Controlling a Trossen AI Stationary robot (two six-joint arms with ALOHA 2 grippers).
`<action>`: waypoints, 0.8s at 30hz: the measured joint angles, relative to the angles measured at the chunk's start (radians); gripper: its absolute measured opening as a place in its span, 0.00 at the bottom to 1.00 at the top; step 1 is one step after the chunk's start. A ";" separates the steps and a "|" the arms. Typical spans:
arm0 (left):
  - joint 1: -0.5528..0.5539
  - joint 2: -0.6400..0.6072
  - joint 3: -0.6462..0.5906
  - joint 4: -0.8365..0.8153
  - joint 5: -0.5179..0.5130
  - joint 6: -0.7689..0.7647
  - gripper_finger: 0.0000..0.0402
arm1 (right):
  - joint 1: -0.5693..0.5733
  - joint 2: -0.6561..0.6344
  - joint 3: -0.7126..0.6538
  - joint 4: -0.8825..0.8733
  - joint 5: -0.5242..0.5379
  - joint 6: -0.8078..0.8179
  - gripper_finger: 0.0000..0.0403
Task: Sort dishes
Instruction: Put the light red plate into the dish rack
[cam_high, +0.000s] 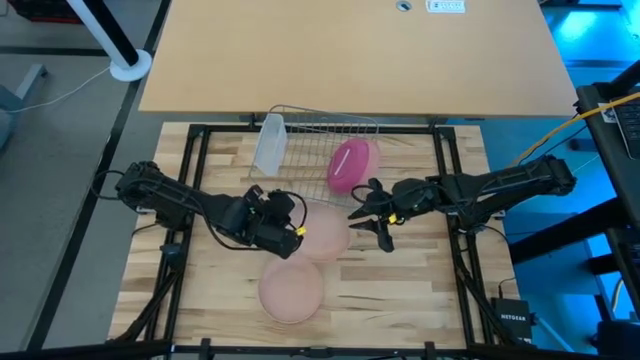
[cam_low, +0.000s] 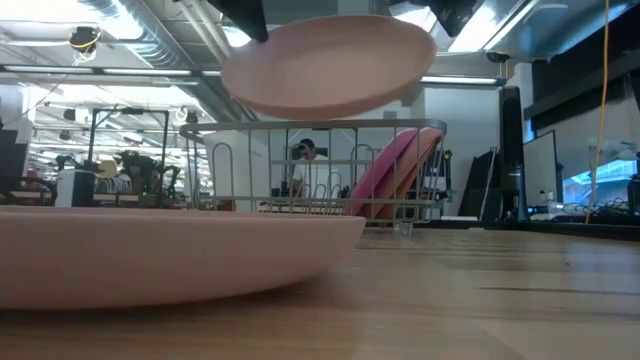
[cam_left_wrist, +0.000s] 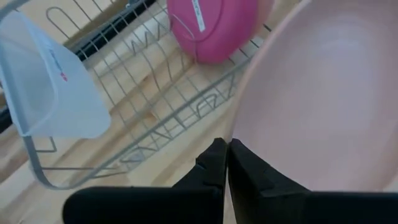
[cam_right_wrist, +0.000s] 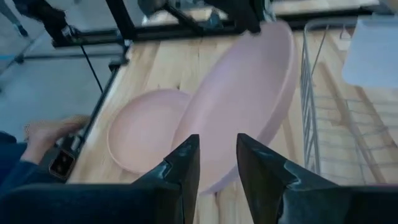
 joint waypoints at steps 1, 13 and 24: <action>0.001 0.000 0.000 -0.001 -0.005 0.000 0.00 | 0.000 0.002 0.000 0.018 0.000 0.001 0.27; 0.001 0.000 0.000 -0.008 -0.113 -0.018 0.00 | 0.000 0.009 0.000 0.055 0.230 0.121 0.27; -0.001 0.001 0.000 -0.007 -0.158 -0.017 0.00 | 0.000 0.045 0.000 0.060 0.276 0.158 0.27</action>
